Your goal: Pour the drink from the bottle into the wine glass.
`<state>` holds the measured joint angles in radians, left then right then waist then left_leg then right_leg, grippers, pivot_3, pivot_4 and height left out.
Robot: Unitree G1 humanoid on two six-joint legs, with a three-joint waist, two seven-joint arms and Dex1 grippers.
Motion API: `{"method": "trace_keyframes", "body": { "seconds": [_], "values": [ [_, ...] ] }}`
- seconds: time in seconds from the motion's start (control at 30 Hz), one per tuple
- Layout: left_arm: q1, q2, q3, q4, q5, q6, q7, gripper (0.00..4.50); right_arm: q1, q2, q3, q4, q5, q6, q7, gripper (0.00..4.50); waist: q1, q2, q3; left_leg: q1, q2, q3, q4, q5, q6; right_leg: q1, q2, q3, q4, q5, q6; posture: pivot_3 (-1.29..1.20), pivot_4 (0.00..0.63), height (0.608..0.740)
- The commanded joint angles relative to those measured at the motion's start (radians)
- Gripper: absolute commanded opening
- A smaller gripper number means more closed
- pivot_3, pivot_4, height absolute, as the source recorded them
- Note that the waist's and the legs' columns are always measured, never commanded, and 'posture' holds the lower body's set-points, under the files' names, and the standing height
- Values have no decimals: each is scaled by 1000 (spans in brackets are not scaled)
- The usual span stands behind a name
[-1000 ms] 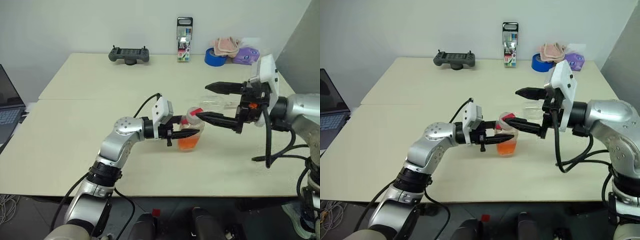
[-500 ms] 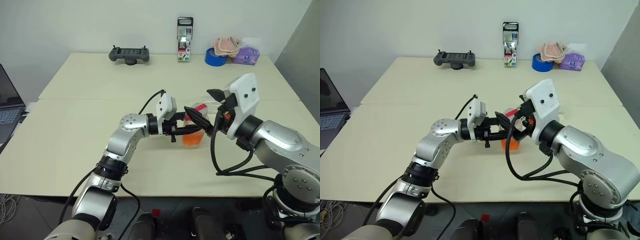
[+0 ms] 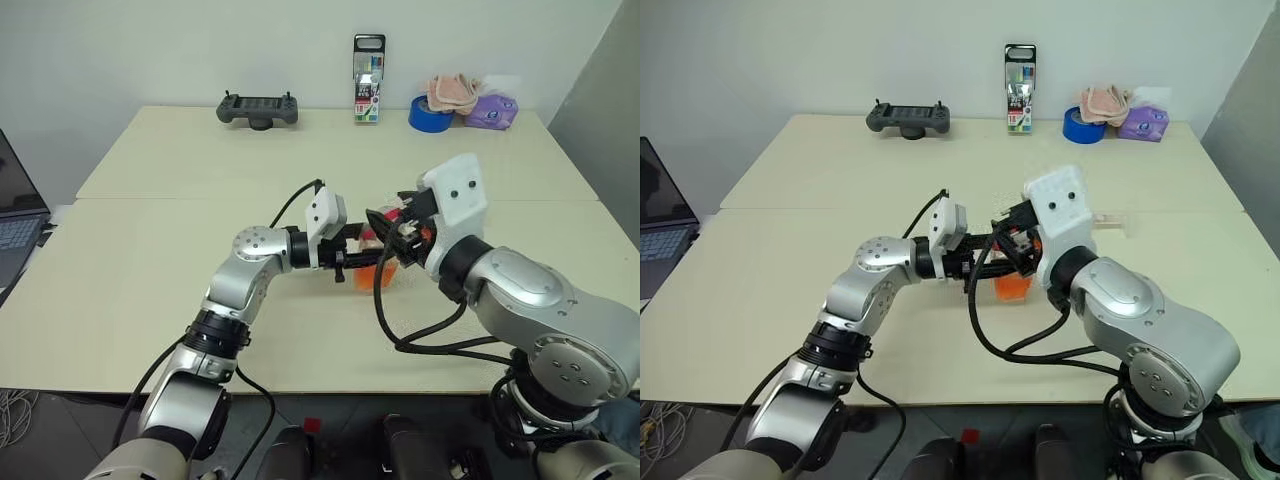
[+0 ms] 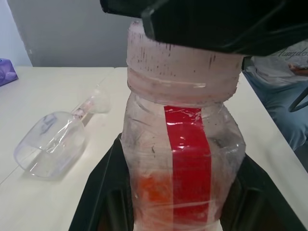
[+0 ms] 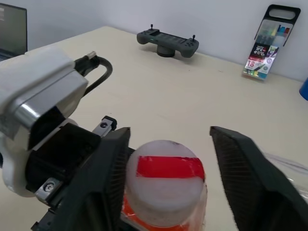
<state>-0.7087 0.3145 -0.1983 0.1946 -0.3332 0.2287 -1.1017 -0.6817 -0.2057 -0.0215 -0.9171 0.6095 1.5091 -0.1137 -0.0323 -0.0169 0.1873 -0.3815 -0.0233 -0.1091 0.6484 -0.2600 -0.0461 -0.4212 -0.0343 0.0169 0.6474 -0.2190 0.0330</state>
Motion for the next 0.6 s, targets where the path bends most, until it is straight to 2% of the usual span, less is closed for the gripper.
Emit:
{"method": "trace_keyframes", "body": {
  "seconds": [0.03,0.17,0.3,0.37,0.47,0.6],
  "values": [
    [-22,5,28,-15,-5,-34,-6,1689,-2,-12,0,-71,-31,23,2,1425,0,0,0,0,0,0,0,0,0,0,0,0,0,0,0,0,150,740],
    [-25,4,29,-13,-1,-35,-6,1689,-5,-20,-3,-65,-37,32,25,15,0,0,0,0,0,0,0,0,0,0,0,0,0,0,0,0,150,740],
    [-22,5,33,-20,2,-32,-3,1689,-8,-23,-14,-60,-56,7,48,0,0,0,0,0,0,0,0,0,0,0,0,0,0,0,0,0,150,740],
    [-19,8,36,-23,1,-30,-2,1689,-24,11,-47,-55,-60,-41,53,0,0,0,0,0,0,0,0,0,0,0,0,0,0,0,1,0,150,740],
    [-19,8,46,-19,1,-31,5,1689,-42,39,-74,-68,-47,-39,75,547,0,0,0,0,0,0,-1,0,0,0,0,0,0,0,1,0,150,740],
    [-34,-10,60,1,-5,-33,21,1689,-27,75,-76,-83,-48,-1,75,2008,0,0,0,0,0,0,-1,0,0,0,0,0,0,0,0,0,150,740]
  ]
}}
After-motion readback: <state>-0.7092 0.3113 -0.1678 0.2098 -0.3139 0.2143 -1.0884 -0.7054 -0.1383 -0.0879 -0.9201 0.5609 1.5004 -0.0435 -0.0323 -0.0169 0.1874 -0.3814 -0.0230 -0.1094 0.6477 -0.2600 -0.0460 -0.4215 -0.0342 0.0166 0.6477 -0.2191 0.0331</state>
